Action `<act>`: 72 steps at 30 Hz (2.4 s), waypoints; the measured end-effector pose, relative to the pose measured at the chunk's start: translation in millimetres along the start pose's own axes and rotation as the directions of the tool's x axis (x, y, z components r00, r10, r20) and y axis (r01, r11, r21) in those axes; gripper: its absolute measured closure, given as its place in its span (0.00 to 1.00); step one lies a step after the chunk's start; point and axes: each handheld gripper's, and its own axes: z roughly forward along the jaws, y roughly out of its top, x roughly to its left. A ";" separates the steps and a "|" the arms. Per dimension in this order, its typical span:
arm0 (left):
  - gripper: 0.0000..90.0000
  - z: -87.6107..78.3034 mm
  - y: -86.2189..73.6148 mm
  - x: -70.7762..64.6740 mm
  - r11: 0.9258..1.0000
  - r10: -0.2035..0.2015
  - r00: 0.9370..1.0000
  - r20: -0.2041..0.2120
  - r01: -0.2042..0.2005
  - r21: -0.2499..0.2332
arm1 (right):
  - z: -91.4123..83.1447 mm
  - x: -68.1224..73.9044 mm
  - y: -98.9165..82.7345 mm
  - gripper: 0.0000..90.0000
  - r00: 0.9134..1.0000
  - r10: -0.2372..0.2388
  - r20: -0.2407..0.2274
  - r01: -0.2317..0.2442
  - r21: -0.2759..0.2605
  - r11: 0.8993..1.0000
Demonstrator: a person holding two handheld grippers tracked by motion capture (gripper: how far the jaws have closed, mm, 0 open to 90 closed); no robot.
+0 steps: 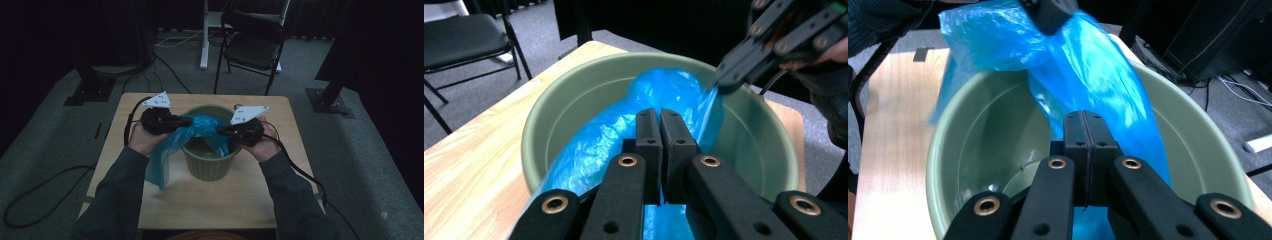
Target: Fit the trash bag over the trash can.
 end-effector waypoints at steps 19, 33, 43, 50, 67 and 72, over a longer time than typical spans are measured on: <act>0.97 4.7 -4.2 3.2 1.000 -0.003 1.000 -0.013 0.004 0.026 | -37.5 -30.6 -27.9 0.99 0.989 0.120 0.081 -0.117 -0.038 0.992; 1.00 4.5 -3.4 0.4 1.000 0.008 1.000 -0.021 -0.008 0.023 | -15.9 -9.7 -18.1 0.71 0.999 0.022 -0.036 -0.023 -0.031 0.999; 1.00 2.2 -2.7 -1.2 1.000 0.011 1.000 -0.027 -0.011 0.016 | 5.9 8.3 -8.0 0.69 0.993 -0.017 -0.117 0.016 -0.008 1.000; 1.00 -1.2 -4.2 0.9 1.000 0.007 0.999 -0.042 -0.006 0.013 | 18.1 14.7 -4.2 0.66 0.993 -0.064 -0.097 0.070 0.055 0.996; 1.00 -5.1 -5.4 3.1 1.000 -0.005 0.997 -0.072 0.006 0.010 | 31.7 19.5 -0.5 1.00 0.979 -0.201 0.031 0.191 0.187 0.964; 1.00 -8.4 -7.9 6.1 1.000 -0.013 0.996 -0.084 0.014 0.012 | 7.6 1.8 -5.4 1.00 0.993 -0.106 0.043 0.101 0.112 0.989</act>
